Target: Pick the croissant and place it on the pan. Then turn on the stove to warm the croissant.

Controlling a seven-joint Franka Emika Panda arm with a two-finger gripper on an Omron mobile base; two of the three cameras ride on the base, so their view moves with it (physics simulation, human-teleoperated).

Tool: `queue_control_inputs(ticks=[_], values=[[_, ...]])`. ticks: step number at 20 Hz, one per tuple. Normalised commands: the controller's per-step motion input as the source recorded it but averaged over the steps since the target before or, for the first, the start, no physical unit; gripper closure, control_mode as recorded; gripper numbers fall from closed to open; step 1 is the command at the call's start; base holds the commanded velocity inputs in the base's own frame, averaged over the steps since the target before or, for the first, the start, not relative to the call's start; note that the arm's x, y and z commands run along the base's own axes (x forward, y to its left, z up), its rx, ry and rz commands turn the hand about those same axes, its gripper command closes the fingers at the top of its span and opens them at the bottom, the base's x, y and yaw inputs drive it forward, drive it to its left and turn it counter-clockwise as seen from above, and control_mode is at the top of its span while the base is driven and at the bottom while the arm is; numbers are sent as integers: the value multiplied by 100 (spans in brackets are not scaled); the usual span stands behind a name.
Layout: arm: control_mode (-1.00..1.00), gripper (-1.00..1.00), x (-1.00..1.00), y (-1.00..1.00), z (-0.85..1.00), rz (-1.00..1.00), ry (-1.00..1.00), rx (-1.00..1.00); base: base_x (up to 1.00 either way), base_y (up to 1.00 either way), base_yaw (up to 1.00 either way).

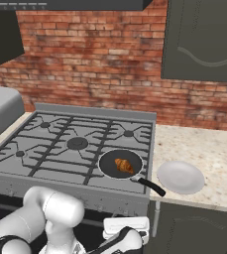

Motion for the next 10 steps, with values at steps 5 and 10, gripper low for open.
queue_control_inputs(ticks=[5, 10], values=[[-100, -100, 8, -4, -9, 0, 0, 0, 0, 0, 0], [-100, -100, 7, -12, -11, 0, 0, 0, 0, 0, 0]])
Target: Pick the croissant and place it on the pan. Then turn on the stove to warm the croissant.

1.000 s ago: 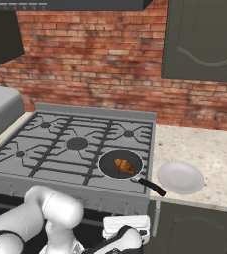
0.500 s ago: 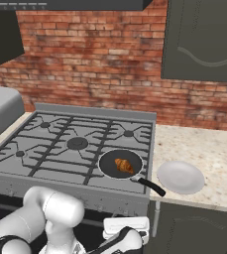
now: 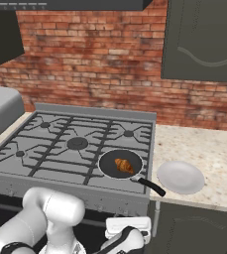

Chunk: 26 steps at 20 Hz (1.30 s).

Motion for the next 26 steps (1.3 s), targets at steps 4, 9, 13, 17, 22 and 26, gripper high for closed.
queue_control_inputs(ticks=[4, 9, 13, 17, 22, 26], values=[[-100, -100, 1, -8, -15, 0, 0, 0, 0, 0, 0], [-100, -100, 3, 0, -14, 0, 0, 0, 0, 0, 0], [-100, -100, 16, 0, -2, 0, 1, 0, 0, 0, 0], [-100, 100, 14, 0, 2, 0, 2, 0, 0, 0, 0], [-100, 100, 2, 1, 2, -1, 2, 0, 0, 0, 0], [-100, 100, 0, 12, 7, -3, 2, 0, 0, 0, 0]])
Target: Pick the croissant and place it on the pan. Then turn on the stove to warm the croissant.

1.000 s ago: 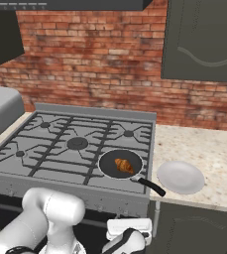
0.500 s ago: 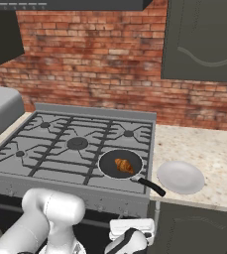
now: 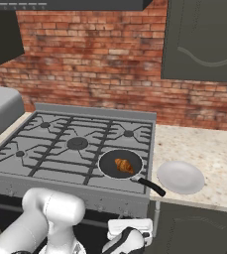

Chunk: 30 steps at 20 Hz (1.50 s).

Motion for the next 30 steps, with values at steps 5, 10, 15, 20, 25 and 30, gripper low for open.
queue_control_inputs(ticks=[5, 10, 15, 20, 25, 30], values=[[-100, 100, 0, 23, 19, -2, 1, 0, 0, 0, 0], [-100, 100, 4, 5, 42, 0, 6, 0, 0, 0, 0], [-100, 100, 20, 0, 50, 0, 9, 0, 0, 0, 0], [-100, 100, 39, 0, 14, 0, 12, 0, 0, 0, 0], [-100, 100, 28, 0, 16, 0, 14, 0, 0, 0, 0], [-100, 100, 15, 9, 21, 0, 4, -9, 0, 0, 0]])
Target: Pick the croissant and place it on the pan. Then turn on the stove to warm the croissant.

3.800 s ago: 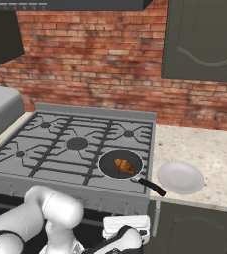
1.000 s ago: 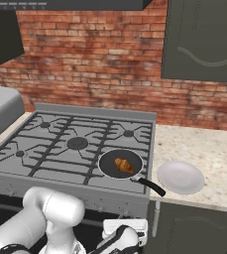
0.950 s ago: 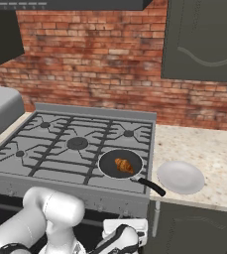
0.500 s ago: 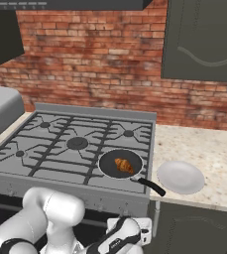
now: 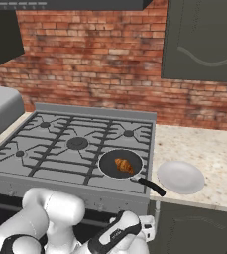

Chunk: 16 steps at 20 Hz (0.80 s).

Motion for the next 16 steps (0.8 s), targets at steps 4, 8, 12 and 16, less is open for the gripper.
queue_control_inputs(ticks=[4, 8, 12, 16], values=[[-100, 100, 11, 13, 14, 0, 0, -16, 0, 0, 0], [-100, 100, 13, 8, 22, 0, 0, -15, 0, 0, 0], [-100, 100, 14, 0, 35, 0, 0, -12, 0, 0, 0], [-100, 100, 11, 1, 40, 4, 0, -10, 0, 0, 0]])
